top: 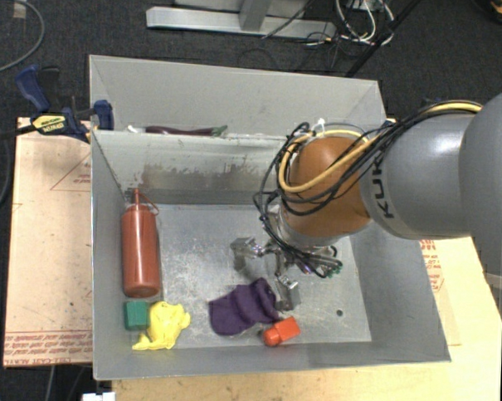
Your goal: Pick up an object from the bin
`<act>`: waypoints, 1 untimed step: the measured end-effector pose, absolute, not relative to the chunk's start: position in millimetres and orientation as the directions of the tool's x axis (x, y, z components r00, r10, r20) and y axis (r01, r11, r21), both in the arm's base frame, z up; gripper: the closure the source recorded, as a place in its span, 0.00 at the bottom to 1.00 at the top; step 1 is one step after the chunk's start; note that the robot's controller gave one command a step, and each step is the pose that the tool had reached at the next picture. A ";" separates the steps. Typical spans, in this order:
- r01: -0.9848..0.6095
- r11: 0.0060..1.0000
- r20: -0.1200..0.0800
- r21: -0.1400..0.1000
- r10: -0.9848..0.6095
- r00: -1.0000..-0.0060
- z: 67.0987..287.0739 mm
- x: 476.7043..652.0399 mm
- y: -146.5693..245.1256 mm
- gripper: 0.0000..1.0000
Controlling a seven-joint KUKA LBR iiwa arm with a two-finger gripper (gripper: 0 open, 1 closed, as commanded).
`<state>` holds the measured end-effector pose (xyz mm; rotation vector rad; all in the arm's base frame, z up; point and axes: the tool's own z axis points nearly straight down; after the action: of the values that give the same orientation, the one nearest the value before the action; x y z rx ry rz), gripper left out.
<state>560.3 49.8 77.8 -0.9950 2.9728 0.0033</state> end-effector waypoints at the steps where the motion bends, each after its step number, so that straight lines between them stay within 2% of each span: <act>1: -0.514 0.858 -0.013 0.000 -0.514 -0.858 100.4 561.4 49.4 0.00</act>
Offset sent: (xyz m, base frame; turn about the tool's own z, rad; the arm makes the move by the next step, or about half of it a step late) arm -0.0069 0.0041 0.0377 0.1681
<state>561.4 49.4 100.4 -0.8337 3.0163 0.0055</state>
